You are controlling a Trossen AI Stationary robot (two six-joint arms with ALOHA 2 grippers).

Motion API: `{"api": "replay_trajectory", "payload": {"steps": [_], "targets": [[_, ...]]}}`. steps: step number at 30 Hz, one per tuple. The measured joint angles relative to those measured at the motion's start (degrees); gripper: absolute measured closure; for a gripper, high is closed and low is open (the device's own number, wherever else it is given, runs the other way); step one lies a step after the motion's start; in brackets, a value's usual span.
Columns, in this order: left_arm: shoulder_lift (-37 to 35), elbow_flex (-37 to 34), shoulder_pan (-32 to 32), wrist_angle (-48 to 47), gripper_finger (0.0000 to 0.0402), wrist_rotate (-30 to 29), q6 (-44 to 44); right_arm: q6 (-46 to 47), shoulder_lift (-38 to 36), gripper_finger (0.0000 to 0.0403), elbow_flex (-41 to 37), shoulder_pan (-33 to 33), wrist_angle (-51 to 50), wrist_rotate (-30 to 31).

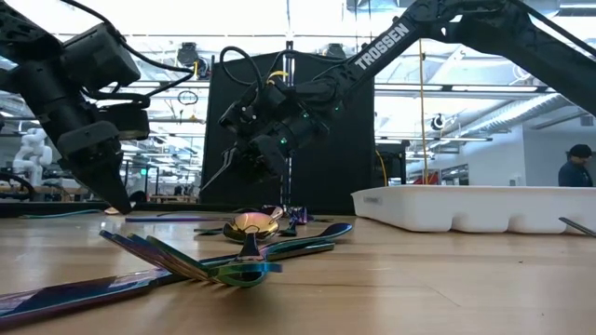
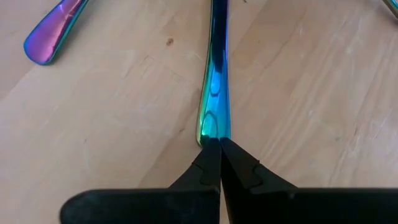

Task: Sort silverware
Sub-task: Put the blue knife into the utensil organizer

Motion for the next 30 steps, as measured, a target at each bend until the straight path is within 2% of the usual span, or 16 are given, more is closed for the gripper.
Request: {"api": "replay_trajectory", "payload": {"steps": [25,30], "targets": [[4.0,0.2,0.0,0.9,0.0402,-0.2,-0.1,-0.5,0.0,0.0403,0.0,0.2,-0.1,-0.1],[4.0,0.1,0.0,0.7,0.0402,0.0,-0.5,-3.3,1.3,0.0376,0.0,1.3,0.3,-0.1]]}}
